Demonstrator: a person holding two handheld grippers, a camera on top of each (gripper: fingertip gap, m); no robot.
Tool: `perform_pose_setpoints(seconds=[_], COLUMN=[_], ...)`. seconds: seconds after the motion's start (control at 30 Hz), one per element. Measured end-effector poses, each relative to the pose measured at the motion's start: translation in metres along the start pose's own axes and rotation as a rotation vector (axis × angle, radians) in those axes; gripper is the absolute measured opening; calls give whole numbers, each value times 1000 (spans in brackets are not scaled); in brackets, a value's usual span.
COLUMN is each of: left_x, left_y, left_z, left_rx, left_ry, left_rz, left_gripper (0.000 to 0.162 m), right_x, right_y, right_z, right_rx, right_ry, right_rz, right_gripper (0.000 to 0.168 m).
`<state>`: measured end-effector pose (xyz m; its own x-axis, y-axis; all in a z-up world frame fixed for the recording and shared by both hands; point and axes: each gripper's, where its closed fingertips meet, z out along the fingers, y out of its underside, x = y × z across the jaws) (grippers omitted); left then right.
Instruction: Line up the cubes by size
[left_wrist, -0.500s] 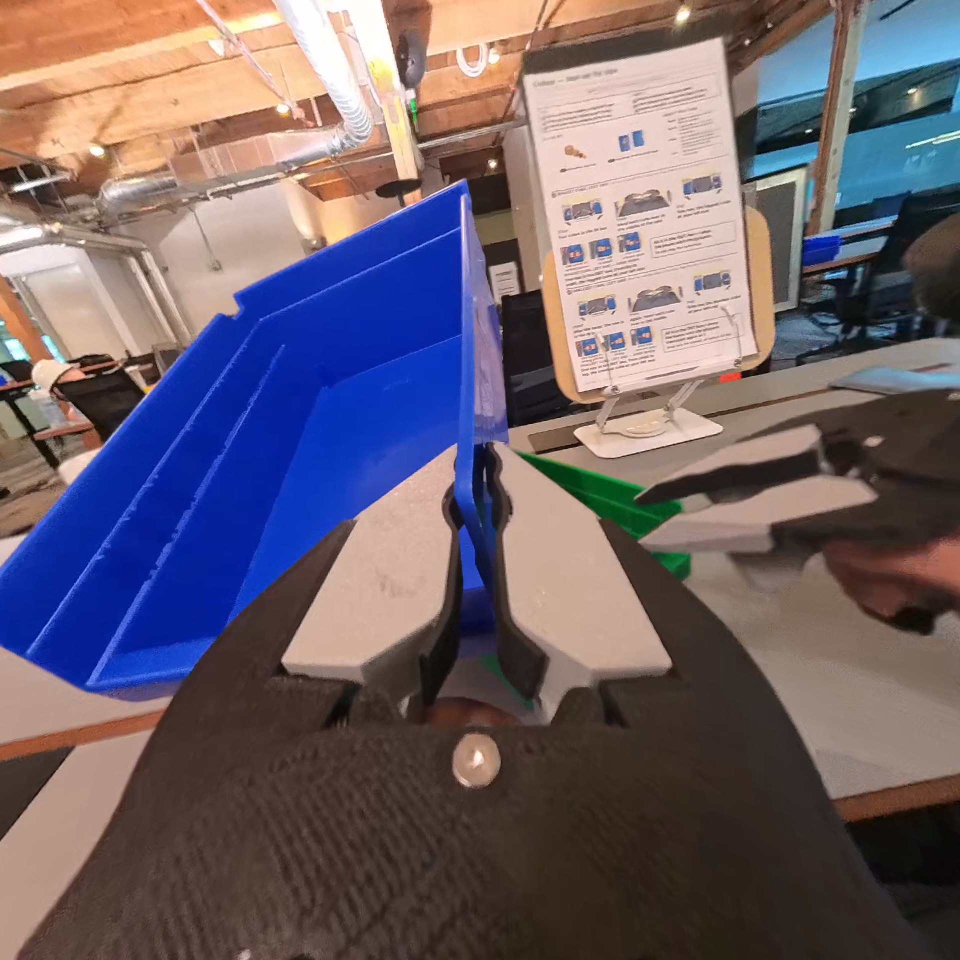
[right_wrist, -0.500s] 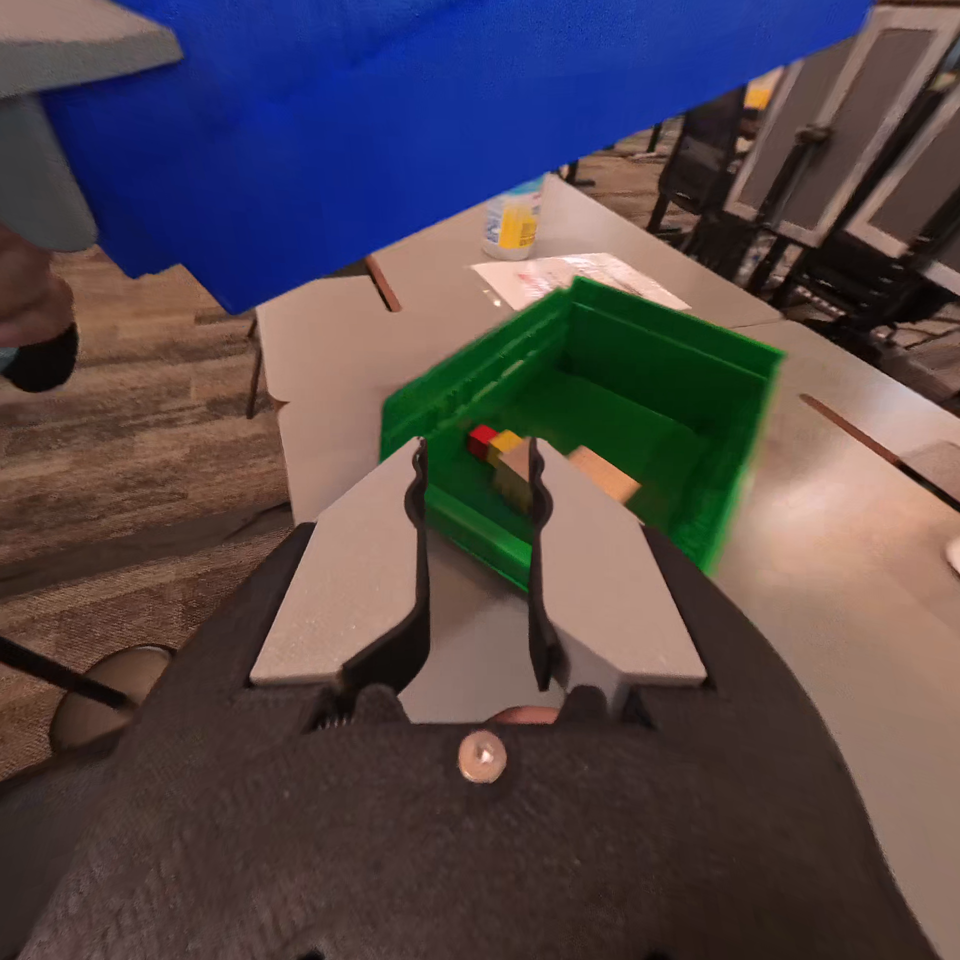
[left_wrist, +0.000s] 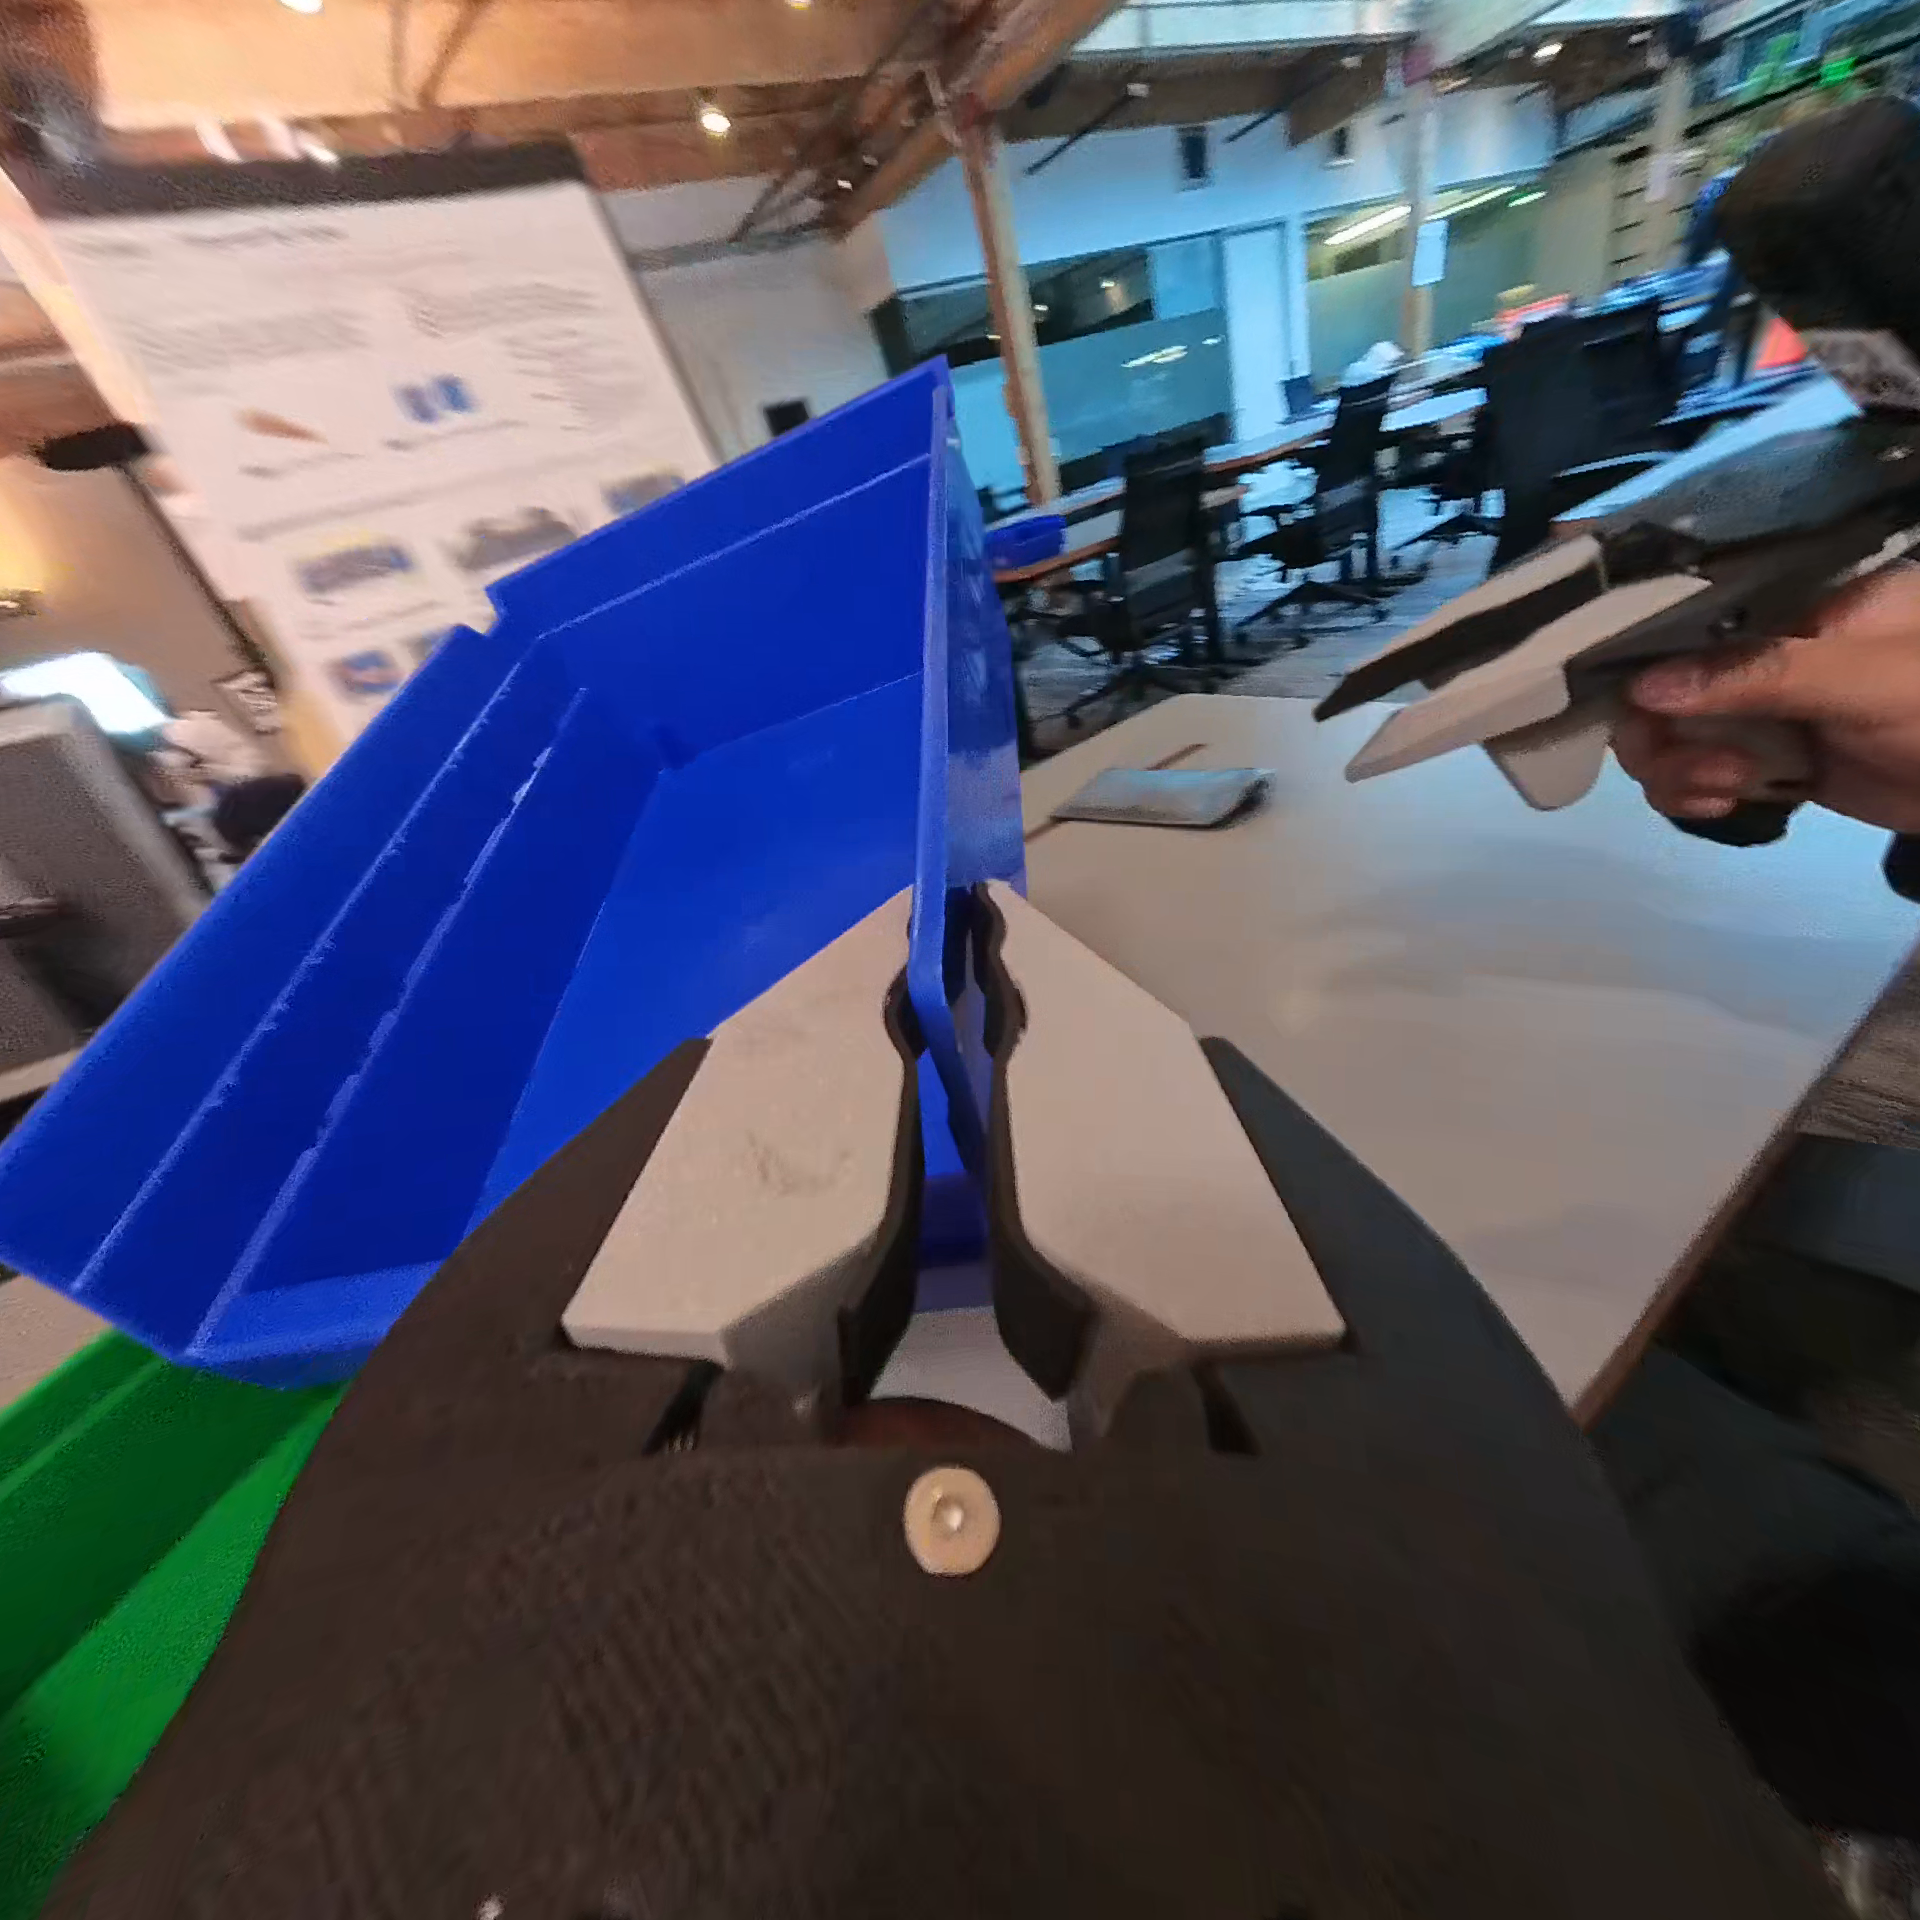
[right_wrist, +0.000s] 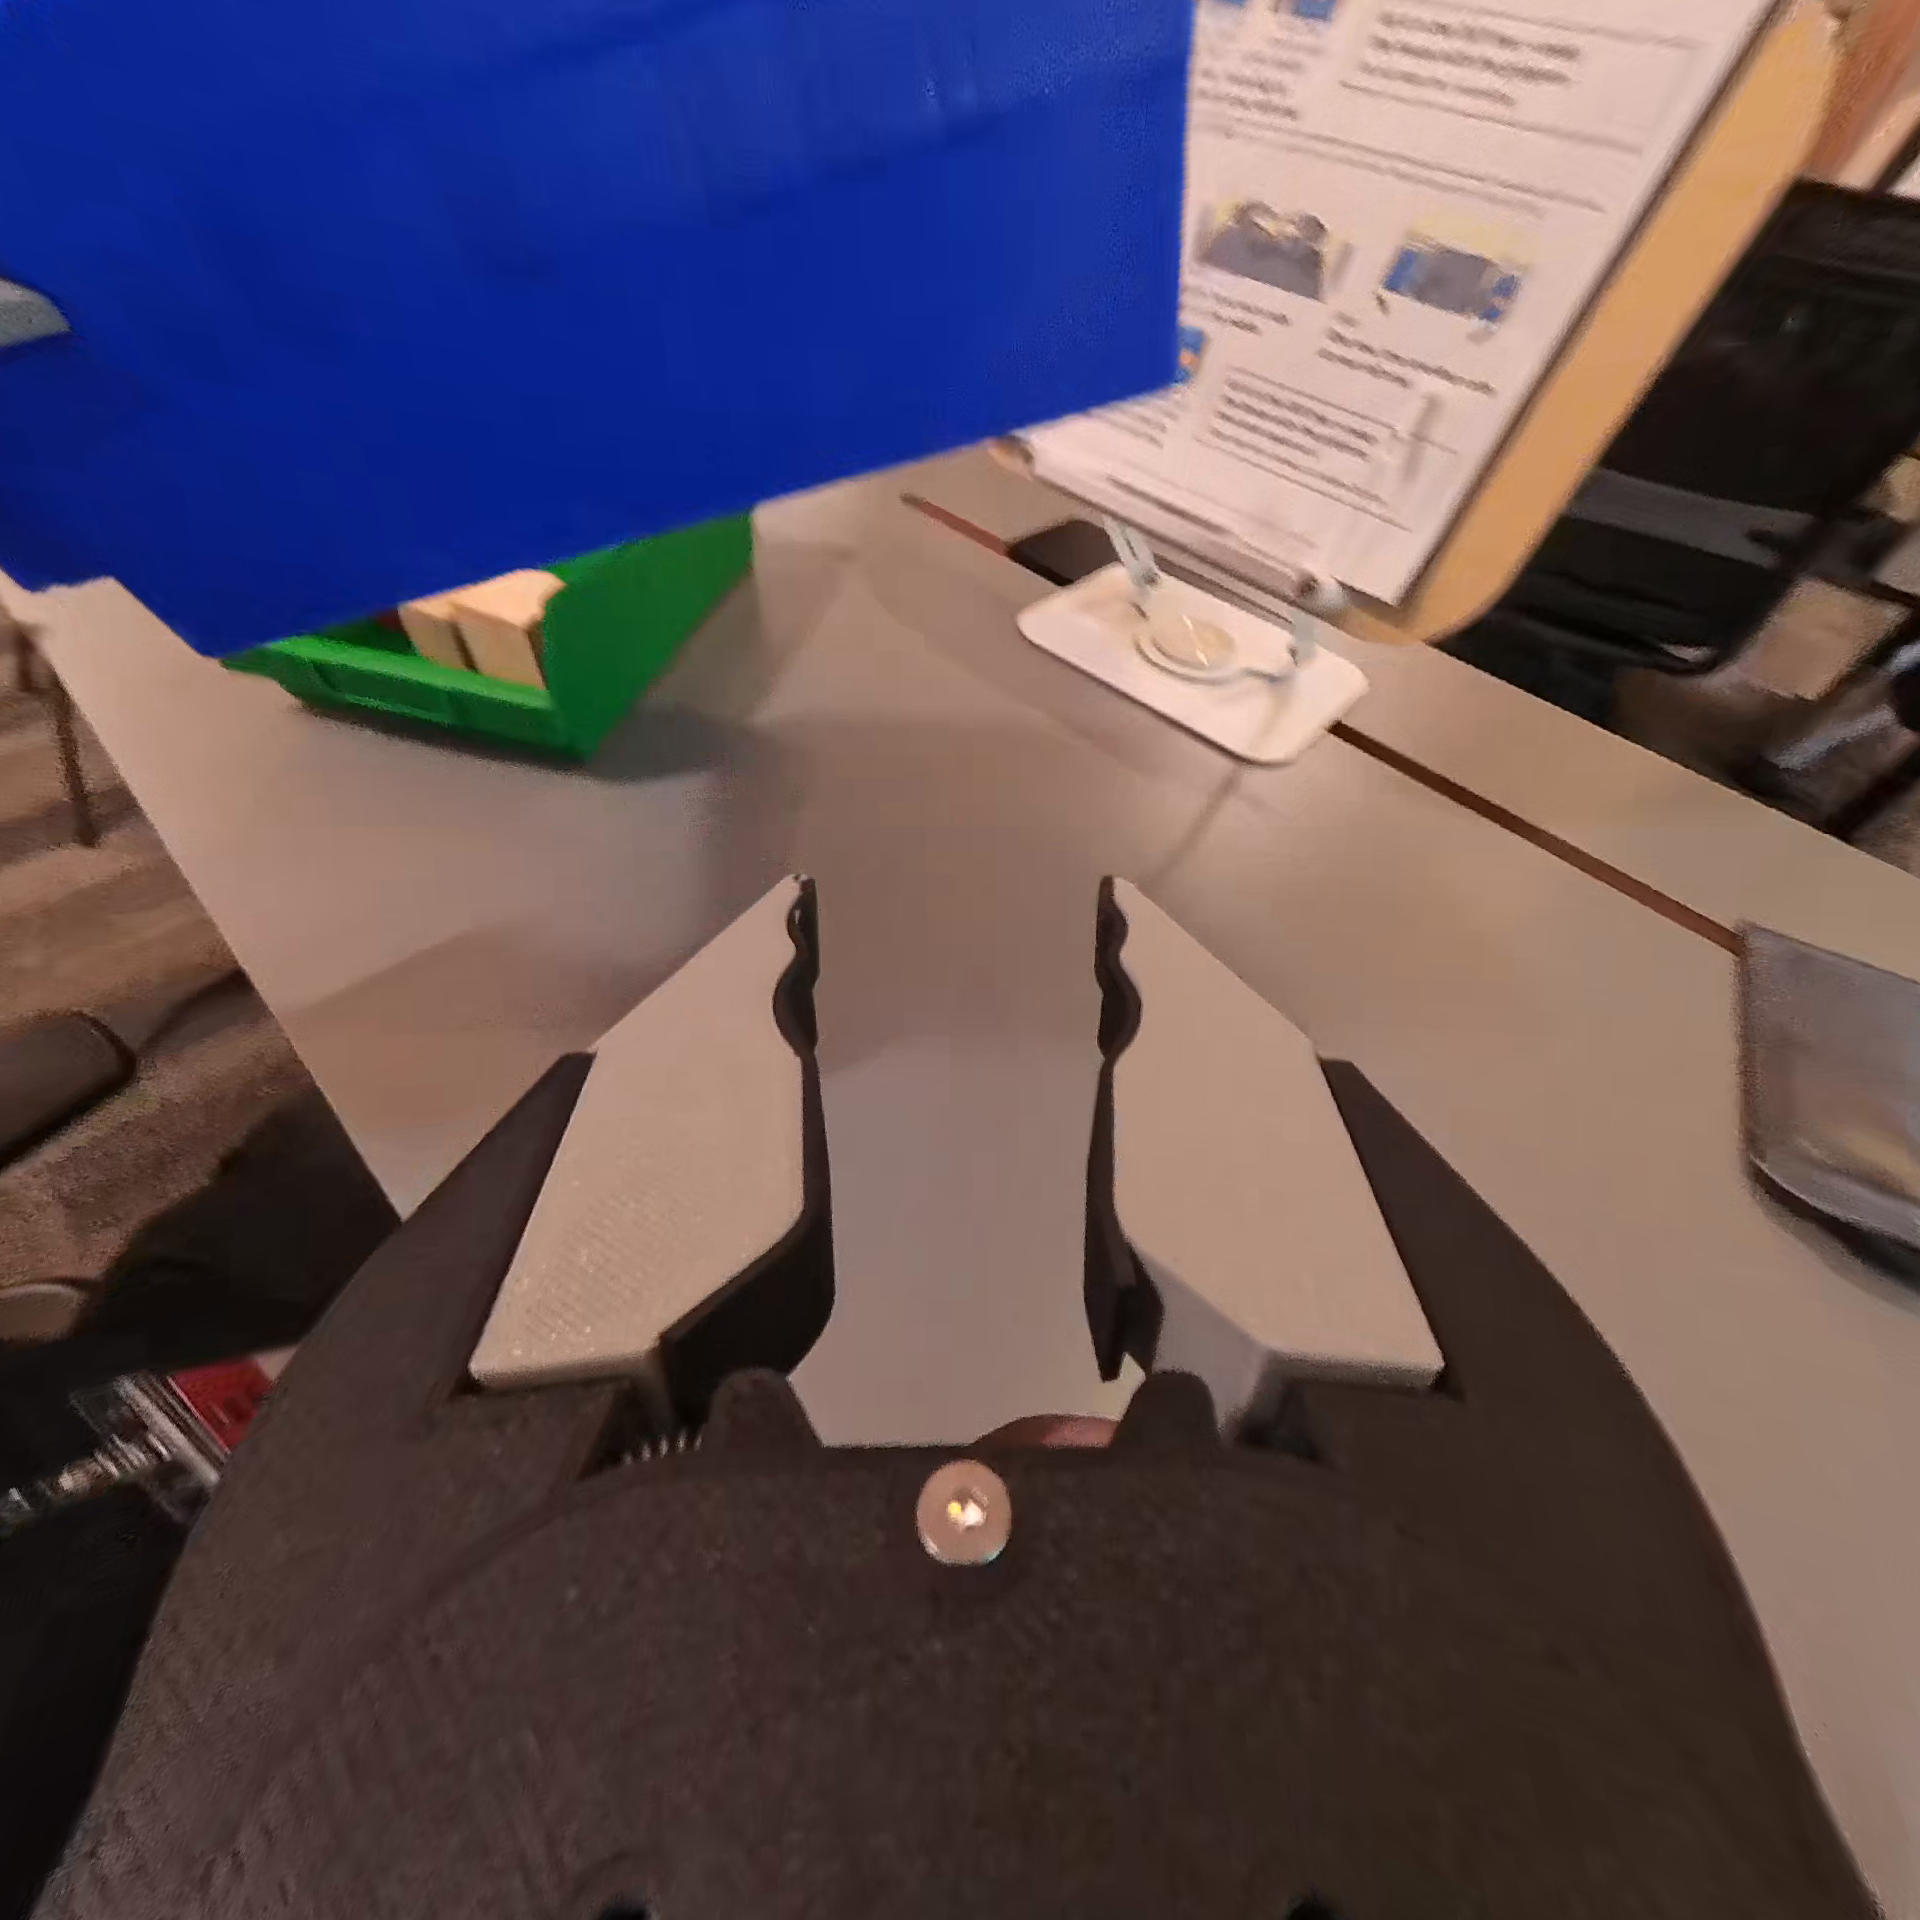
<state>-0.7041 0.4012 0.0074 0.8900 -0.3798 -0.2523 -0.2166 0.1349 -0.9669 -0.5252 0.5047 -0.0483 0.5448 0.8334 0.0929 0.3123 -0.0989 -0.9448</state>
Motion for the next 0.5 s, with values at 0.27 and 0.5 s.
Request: perform_pose_setpoints(seconds=[0.27, 0.5], left_x=[134, 216], left_y=[92, 132], left_z=[104, 157], left_rx=[-182, -200], left_ry=[230, 237], left_rz=[-80, 53], left_gripper=[3, 6], right_x=[29, 24], right_y=[44, 57], right_z=[-47, -36], right_rx=[-5, -6], right_ry=[78, 61], right_rz=[70, 139], right_gripper=[50, 50])
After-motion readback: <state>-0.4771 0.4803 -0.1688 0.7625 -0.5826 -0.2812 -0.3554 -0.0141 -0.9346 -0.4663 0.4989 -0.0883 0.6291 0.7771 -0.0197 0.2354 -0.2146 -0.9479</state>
